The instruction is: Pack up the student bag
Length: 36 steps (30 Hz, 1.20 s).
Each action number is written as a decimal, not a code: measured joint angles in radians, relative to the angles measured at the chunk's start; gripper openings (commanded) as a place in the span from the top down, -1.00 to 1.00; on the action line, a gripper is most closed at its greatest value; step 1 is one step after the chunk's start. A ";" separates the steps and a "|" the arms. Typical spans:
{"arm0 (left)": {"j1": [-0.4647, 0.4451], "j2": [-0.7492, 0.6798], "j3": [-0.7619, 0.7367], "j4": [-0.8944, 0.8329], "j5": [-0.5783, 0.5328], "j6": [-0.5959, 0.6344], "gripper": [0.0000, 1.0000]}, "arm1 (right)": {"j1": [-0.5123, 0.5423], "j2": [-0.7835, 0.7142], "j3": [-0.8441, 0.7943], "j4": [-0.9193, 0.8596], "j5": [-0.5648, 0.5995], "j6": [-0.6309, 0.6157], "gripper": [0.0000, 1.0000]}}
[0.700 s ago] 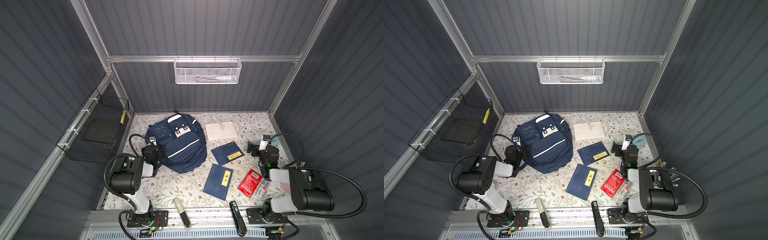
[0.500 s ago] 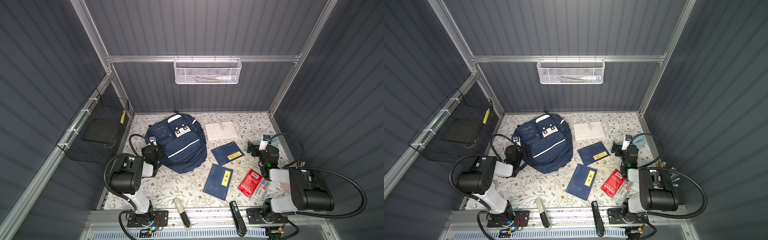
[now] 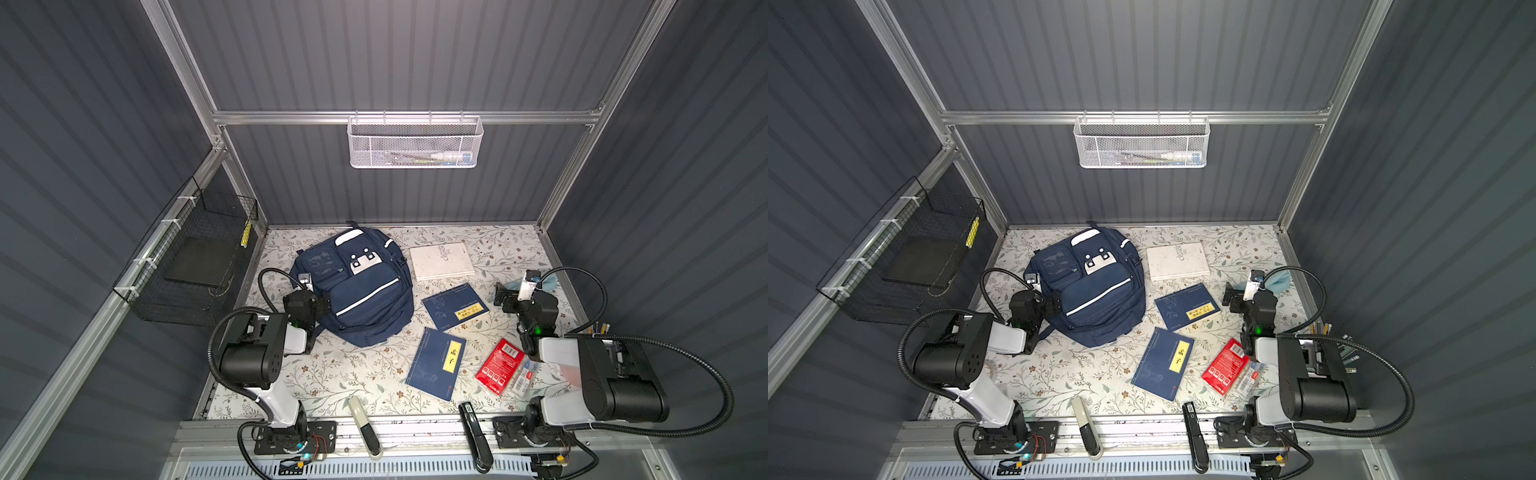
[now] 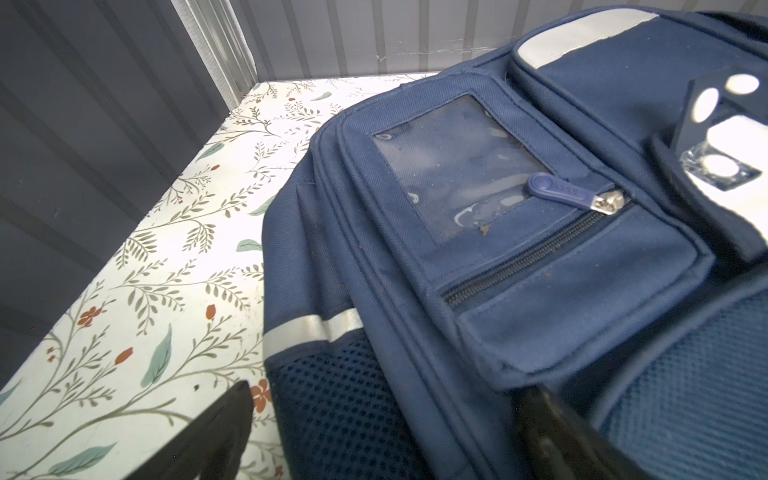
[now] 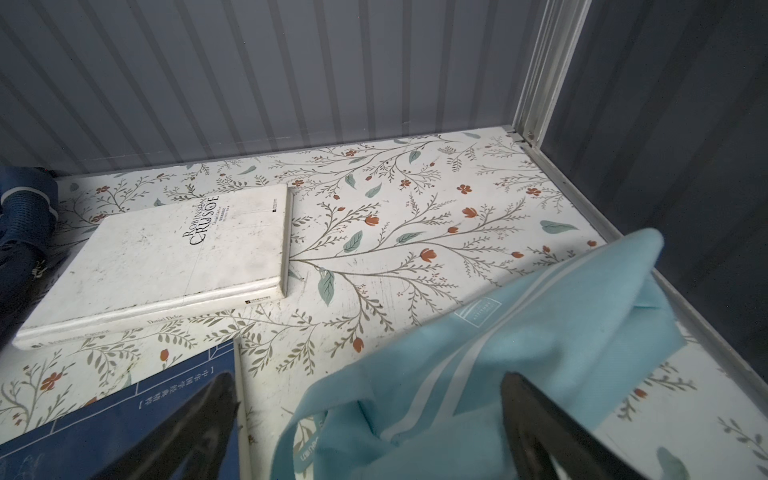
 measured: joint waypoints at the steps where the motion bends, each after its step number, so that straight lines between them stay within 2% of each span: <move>1: 0.000 0.000 0.000 0.000 0.000 0.000 -1.00 | 0.000 0.000 0.000 0.000 0.000 0.000 -0.98; 8: 0.000 0.000 0.000 0.000 0.000 0.000 -1.00 | 0.000 -0.001 0.000 0.002 -0.001 0.000 -0.98; 11: 0.001 -0.031 -0.009 -0.016 0.011 0.000 -1.00 | 0.005 -0.053 -0.012 -0.025 -0.003 -0.007 -0.98; 15: 0.001 -0.226 0.035 -0.255 0.017 -0.064 -1.00 | 0.029 -0.245 0.063 -0.275 -0.013 0.032 -0.98; 19: 0.001 -0.368 0.168 -0.453 0.077 -0.228 -1.00 | 0.067 -0.249 0.280 -0.440 -0.097 0.157 -0.98; 24: -0.037 -0.375 0.196 -0.600 0.164 -0.488 -0.99 | 0.274 -0.031 0.553 -0.608 -0.155 0.214 -0.94; 30: -0.228 -0.238 0.196 -0.772 0.121 -0.640 -0.75 | 0.462 0.352 0.915 -0.802 -0.259 0.235 -0.80; 32: -0.248 -0.202 0.198 -0.774 0.098 -0.664 -0.56 | 0.497 0.482 1.056 -0.877 -0.278 0.234 -0.69; 36: -0.246 -0.176 0.217 -0.791 0.055 -0.695 -0.06 | 0.525 0.682 1.273 -0.982 -0.323 0.245 -0.41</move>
